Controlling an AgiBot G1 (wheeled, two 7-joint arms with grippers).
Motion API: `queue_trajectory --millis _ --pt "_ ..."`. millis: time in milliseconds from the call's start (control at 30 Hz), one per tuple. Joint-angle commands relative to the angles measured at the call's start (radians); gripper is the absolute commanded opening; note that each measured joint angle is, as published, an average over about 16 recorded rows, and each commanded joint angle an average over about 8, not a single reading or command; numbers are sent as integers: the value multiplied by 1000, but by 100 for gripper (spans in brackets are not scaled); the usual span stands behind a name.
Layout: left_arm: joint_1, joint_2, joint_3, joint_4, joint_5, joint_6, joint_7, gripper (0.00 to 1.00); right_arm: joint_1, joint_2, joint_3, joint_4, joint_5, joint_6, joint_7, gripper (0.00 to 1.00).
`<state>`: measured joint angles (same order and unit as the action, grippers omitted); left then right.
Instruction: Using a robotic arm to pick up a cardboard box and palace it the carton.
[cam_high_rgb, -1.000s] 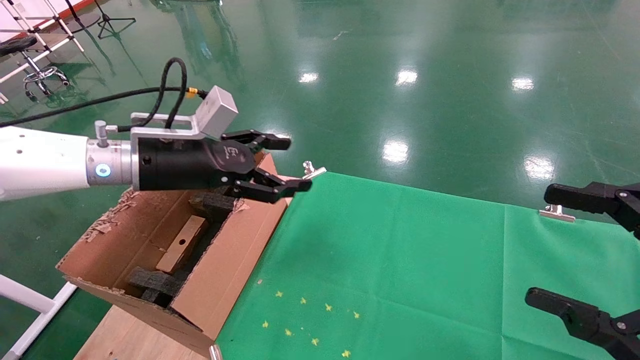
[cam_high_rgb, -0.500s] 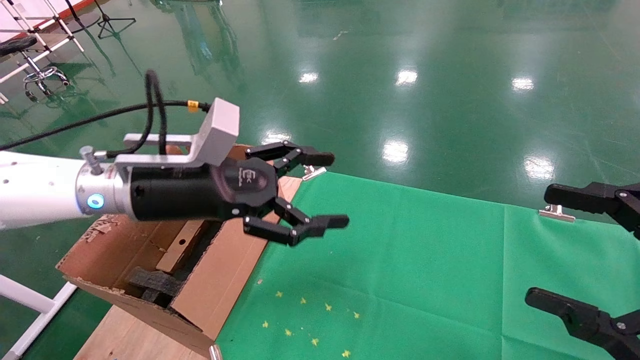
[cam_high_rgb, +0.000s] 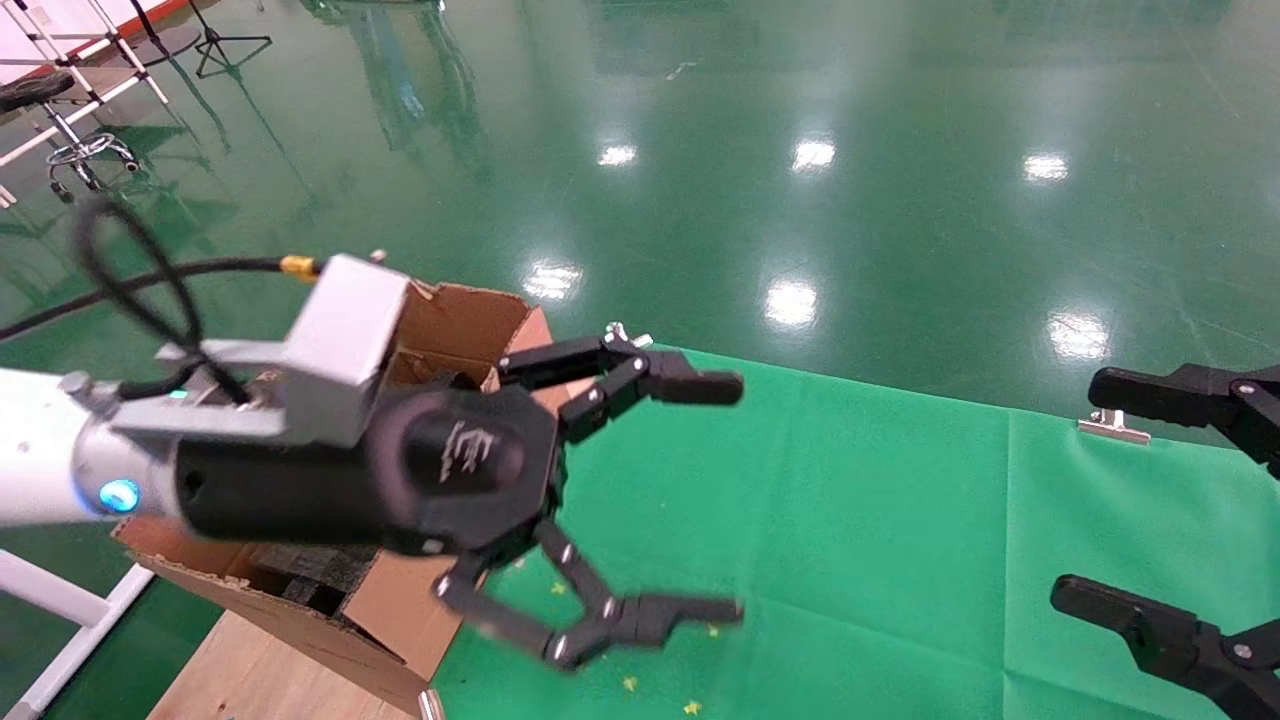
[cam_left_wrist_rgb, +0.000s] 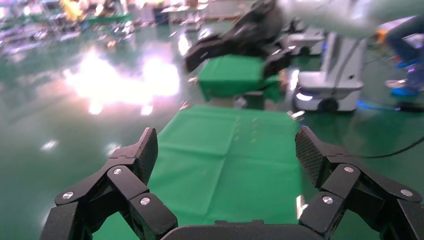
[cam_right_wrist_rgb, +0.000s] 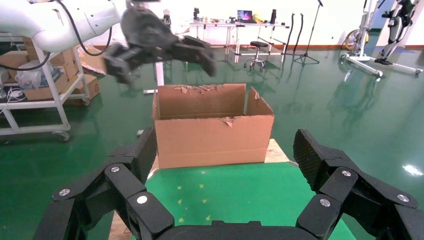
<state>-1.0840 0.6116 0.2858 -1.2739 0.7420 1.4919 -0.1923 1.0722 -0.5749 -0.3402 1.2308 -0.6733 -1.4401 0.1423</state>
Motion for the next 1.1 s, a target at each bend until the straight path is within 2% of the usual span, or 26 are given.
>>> queue_trajectory --millis 33,1100 --pt "22 -1 -15 -24 -27 11 8 100 0 0 0 0 0 0 0 100" --pt "11 -1 -7 -11 -13 4 5 100 0 0 0 0 0 0 0 100"
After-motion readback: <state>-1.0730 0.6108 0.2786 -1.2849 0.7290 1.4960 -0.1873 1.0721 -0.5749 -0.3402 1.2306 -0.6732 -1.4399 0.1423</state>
